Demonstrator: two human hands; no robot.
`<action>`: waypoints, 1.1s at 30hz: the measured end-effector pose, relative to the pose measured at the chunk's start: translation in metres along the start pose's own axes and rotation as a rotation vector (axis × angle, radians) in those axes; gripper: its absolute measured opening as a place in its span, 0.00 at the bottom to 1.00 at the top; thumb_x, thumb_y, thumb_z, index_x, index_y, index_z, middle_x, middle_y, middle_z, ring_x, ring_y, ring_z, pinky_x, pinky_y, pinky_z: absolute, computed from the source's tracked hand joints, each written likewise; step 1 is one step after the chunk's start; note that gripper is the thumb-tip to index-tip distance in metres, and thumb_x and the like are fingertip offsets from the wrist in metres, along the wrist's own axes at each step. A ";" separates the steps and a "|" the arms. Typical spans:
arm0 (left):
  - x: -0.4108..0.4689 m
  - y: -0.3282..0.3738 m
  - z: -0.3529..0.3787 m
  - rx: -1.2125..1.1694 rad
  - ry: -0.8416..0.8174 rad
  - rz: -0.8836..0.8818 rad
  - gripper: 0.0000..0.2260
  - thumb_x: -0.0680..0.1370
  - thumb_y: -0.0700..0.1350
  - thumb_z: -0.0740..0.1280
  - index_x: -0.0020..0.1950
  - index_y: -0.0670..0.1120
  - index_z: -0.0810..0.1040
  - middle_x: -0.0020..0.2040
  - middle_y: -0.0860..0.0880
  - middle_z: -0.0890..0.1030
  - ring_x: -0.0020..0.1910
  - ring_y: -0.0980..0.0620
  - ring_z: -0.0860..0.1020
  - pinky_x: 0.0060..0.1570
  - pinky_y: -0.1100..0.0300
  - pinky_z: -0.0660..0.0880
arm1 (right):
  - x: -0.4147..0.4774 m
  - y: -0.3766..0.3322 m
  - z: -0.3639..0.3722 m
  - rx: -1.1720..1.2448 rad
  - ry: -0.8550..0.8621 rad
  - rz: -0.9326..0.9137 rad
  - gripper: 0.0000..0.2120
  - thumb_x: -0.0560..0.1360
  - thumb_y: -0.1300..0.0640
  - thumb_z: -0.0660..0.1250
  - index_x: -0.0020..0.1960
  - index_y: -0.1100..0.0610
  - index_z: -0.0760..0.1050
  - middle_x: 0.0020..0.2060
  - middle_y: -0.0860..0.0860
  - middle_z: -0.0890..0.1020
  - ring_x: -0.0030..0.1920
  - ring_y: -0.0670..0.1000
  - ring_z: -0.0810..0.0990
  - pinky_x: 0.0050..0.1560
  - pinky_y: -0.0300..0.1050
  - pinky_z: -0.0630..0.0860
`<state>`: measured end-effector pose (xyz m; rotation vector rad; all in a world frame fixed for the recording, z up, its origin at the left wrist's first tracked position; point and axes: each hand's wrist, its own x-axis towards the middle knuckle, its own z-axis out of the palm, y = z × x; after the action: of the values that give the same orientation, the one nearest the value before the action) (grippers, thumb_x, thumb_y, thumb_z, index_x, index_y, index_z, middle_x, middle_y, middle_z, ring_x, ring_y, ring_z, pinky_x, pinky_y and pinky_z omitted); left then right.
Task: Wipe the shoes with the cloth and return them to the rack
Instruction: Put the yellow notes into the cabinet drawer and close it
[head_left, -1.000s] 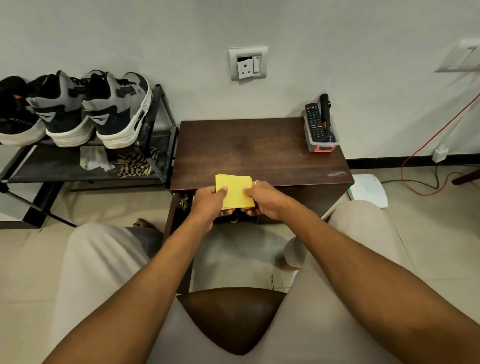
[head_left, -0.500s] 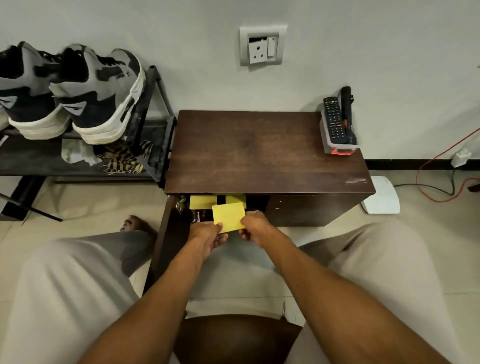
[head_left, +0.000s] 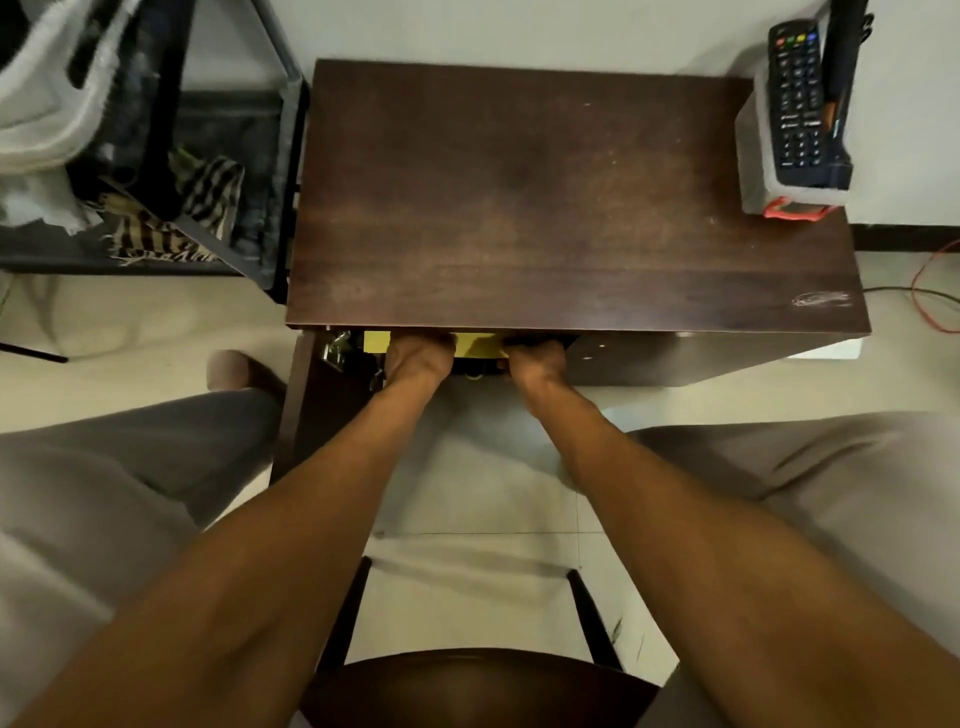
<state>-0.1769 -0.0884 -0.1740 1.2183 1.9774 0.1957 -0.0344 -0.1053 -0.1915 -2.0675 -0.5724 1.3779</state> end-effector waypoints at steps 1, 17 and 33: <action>0.006 -0.001 0.003 0.032 -0.005 0.017 0.12 0.80 0.50 0.63 0.59 0.48 0.78 0.60 0.44 0.81 0.60 0.38 0.77 0.56 0.52 0.76 | 0.001 -0.002 -0.001 0.002 -0.007 -0.009 0.15 0.78 0.65 0.67 0.65 0.64 0.75 0.61 0.58 0.81 0.58 0.59 0.81 0.58 0.51 0.80; 0.007 0.009 0.010 0.207 -0.056 0.121 0.15 0.84 0.49 0.59 0.67 0.48 0.76 0.69 0.43 0.77 0.67 0.38 0.74 0.62 0.50 0.72 | 0.010 0.006 -0.002 -0.597 -0.018 -0.186 0.14 0.79 0.60 0.66 0.62 0.65 0.77 0.61 0.60 0.81 0.64 0.60 0.78 0.62 0.43 0.72; -0.114 -0.016 -0.095 0.185 0.298 0.125 0.09 0.79 0.48 0.66 0.47 0.46 0.84 0.49 0.44 0.84 0.49 0.42 0.81 0.48 0.51 0.79 | -0.091 -0.024 -0.030 -0.675 -0.329 -0.392 0.20 0.78 0.59 0.71 0.69 0.55 0.77 0.67 0.55 0.77 0.62 0.56 0.79 0.62 0.49 0.78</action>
<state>-0.2273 -0.1645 -0.0565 1.5053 2.2141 0.2755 -0.0415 -0.1527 -0.1051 -2.0364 -1.6762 1.4064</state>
